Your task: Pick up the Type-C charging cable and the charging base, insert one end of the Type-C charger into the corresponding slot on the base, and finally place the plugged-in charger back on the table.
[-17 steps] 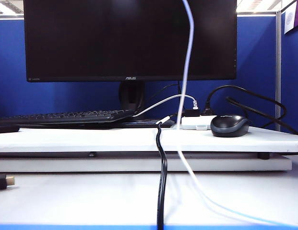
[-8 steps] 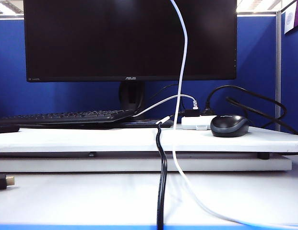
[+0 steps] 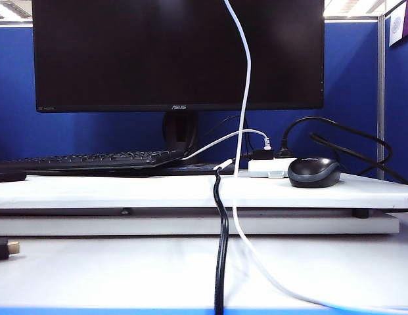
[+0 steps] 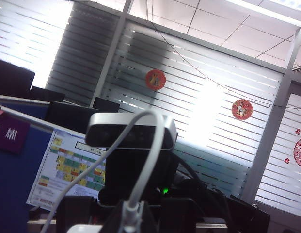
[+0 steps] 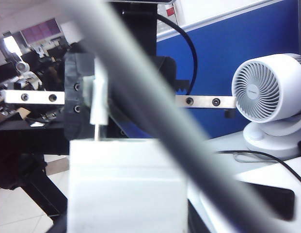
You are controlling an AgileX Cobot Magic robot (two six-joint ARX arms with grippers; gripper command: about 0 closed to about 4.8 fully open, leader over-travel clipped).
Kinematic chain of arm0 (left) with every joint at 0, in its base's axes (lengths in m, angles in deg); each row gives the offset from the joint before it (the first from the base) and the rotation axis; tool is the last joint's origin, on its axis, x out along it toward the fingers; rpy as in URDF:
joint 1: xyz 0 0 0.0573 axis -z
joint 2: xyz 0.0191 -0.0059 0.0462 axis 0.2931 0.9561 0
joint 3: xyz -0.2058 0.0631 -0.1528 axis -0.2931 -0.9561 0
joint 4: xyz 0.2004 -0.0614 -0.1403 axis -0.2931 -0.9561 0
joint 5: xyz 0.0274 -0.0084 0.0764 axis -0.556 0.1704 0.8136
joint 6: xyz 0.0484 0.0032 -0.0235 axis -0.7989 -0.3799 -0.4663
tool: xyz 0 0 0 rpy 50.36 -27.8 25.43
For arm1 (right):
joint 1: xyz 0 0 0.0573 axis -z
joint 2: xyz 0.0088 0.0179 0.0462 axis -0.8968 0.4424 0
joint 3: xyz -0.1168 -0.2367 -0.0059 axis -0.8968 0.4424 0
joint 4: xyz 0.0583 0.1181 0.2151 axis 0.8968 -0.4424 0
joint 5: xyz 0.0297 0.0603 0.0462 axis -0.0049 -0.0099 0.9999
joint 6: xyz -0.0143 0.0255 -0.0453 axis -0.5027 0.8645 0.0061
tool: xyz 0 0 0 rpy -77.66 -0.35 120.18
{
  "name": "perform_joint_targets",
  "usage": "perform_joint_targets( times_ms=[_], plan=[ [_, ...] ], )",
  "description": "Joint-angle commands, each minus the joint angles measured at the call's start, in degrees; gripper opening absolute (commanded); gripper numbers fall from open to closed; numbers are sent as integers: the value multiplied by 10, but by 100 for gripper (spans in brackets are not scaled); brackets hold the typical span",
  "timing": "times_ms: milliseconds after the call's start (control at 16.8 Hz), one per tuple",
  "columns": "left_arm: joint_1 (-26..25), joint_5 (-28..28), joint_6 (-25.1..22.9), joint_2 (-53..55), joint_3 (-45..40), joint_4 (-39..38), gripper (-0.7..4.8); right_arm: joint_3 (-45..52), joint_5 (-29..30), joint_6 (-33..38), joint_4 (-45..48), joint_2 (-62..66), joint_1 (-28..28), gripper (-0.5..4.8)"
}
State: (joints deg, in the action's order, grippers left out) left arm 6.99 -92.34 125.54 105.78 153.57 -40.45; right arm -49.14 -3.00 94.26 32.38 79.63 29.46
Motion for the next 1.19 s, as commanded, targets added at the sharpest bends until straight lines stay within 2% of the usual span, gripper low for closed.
perform_joint_targets(
  times_ms=[59, 238, 475, 713, 1188],
  plan=[
    [1, -25, -11, -1, 0, -9, -6, -6, 18, 9, 77, -5, -1, -5],
    [1, -38, -10, -1, 0, -9, -5, -6, 2, 9, 77, -5, -1, -5],
    [2, -106, -10, -1, 0, -2, -6, -6, 6, 9, 77, -5, 2, -5],
    [1, -44, -24, -1, 0, -10, -6, -6, 38, 3, 75, -5, 2, -5],
    [2, -46, -26, -1, 0, -16, -6, -6, 17, 7, 75, -4, -1, -5]
  ],
)
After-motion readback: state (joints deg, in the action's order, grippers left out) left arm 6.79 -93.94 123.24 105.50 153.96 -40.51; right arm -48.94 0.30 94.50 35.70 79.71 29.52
